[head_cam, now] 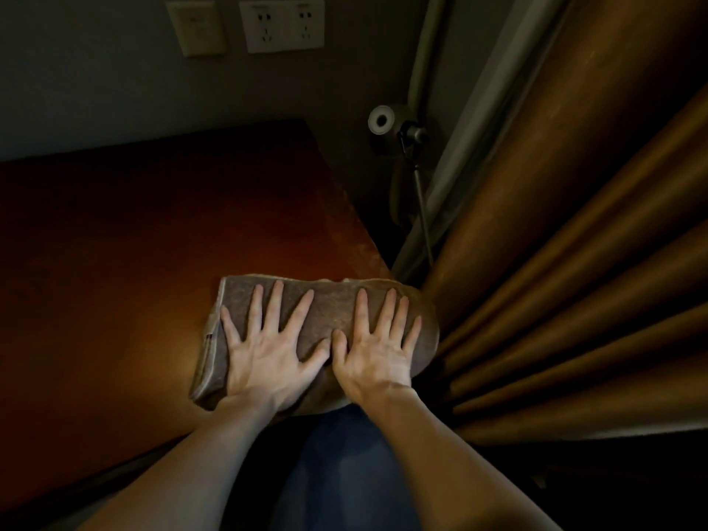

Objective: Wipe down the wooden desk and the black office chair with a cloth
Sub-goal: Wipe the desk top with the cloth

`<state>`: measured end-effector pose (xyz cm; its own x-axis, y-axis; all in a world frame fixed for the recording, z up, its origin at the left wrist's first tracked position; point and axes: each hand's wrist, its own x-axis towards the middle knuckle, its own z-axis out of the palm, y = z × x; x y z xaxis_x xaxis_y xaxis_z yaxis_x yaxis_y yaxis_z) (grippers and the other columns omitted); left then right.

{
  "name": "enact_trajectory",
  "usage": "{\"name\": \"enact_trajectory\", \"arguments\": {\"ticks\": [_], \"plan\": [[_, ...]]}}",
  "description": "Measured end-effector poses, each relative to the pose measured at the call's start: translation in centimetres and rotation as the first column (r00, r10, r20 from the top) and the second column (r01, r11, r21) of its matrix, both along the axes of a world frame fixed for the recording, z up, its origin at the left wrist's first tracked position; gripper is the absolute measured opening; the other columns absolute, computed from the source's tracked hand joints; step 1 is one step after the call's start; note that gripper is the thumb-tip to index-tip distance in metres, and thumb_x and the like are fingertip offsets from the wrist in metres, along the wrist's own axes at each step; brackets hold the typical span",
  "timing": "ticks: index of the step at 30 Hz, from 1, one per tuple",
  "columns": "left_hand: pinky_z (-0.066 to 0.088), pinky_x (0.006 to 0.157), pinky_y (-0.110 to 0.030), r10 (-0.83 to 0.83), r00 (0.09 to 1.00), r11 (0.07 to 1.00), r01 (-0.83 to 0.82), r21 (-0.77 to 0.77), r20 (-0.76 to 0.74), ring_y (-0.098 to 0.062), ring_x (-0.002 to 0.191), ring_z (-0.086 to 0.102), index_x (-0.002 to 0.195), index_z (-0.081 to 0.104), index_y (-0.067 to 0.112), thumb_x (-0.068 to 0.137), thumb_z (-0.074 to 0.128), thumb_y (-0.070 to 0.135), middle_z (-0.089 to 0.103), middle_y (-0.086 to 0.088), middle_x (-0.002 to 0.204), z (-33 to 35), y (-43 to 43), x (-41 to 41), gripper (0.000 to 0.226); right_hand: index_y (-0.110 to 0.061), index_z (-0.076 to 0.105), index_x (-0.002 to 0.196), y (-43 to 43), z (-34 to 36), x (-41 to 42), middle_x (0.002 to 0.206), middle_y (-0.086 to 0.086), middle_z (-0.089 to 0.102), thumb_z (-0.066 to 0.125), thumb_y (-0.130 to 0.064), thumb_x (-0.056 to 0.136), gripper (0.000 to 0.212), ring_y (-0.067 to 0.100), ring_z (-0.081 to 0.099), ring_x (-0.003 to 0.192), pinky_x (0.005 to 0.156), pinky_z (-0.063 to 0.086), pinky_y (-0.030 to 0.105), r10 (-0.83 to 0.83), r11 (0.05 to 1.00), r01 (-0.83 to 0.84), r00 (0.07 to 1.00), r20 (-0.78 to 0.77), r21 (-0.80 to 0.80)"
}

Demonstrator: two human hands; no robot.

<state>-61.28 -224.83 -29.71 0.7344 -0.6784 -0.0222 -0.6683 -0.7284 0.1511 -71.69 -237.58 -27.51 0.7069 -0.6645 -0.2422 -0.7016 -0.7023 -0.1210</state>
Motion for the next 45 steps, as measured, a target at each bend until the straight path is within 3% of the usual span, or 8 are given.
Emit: {"name": "enact_trajectory", "arguments": {"ticks": [6,10,18,31,45], "plan": [[-0.011,0.119,-0.068,0.073,0.997,0.997,-0.073,-0.027,0.007,-0.026,0.16,-0.008,0.161,-0.002,0.051,0.088,0.005,0.086,0.001,0.001,0.174,-0.2,-1.9,2.0,0.081,-0.03,-0.011,0.161,-2.1,-0.1,2.6,0.168,0.019,-0.009,0.004,-0.065,0.091,0.079,0.039,-0.01,0.155,0.121,-0.002,0.064,0.042,0.997,-0.039,0.998,0.052,-0.071],[-0.011,0.119,-0.069,0.135,0.99,0.99,-0.134,-0.034,0.028,-0.028,0.16,-0.004,0.162,0.005,0.049,0.091,0.01,0.082,0.006,-0.001,0.174,0.0,-3.2,3.3,0.079,-0.03,-0.007,0.162,-3.9,-0.1,5.1,0.169,0.019,-0.007,0.011,-0.065,0.095,0.078,0.039,-0.009,0.155,0.121,0.001,0.063,0.096,0.991,-0.089,0.993,0.071,-0.097],[-0.01,0.119,-0.071,0.213,0.977,0.977,-0.213,-0.013,0.002,-0.027,0.159,-0.012,0.162,-0.002,0.048,0.088,0.003,0.081,-0.003,0.0,0.174,0.4,-6.2,7.6,0.081,-0.032,-0.005,0.162,-7.0,-0.6,10.5,0.169,0.017,-0.009,0.013,-0.064,0.095,0.077,0.037,-0.009,0.155,0.122,0.001,0.063,0.127,0.989,-0.116,0.985,0.118,-0.096],[-0.013,0.117,-0.071,0.286,0.958,0.957,-0.286,-0.047,-0.014,-0.028,0.159,-0.012,0.162,0.0,0.046,0.087,0.002,0.079,-0.004,-0.003,0.174,0.6,-10.5,14.2,0.082,-0.038,0.004,0.161,-11.3,-0.9,18.5,0.169,0.013,0.001,0.005,-0.064,0.087,0.079,0.034,0.004,0.155,0.121,0.016,0.06,0.149,0.986,-0.132,0.972,0.184,-0.1],[-0.016,0.115,-0.073,0.345,0.938,0.936,-0.346,-0.062,-0.029,-0.031,0.158,-0.016,0.163,-0.004,0.042,0.09,0.0,0.081,-0.006,-0.009,0.173,0.5,-14.9,21.4,0.083,-0.043,0.003,0.159,-16.0,-1.5,27.0,0.169,0.009,0.003,0.022,-0.064,0.098,0.067,0.038,0.021,0.15,0.112,0.032,0.056,0.202,0.979,-0.191,0.958,0.202,-0.071]]}}
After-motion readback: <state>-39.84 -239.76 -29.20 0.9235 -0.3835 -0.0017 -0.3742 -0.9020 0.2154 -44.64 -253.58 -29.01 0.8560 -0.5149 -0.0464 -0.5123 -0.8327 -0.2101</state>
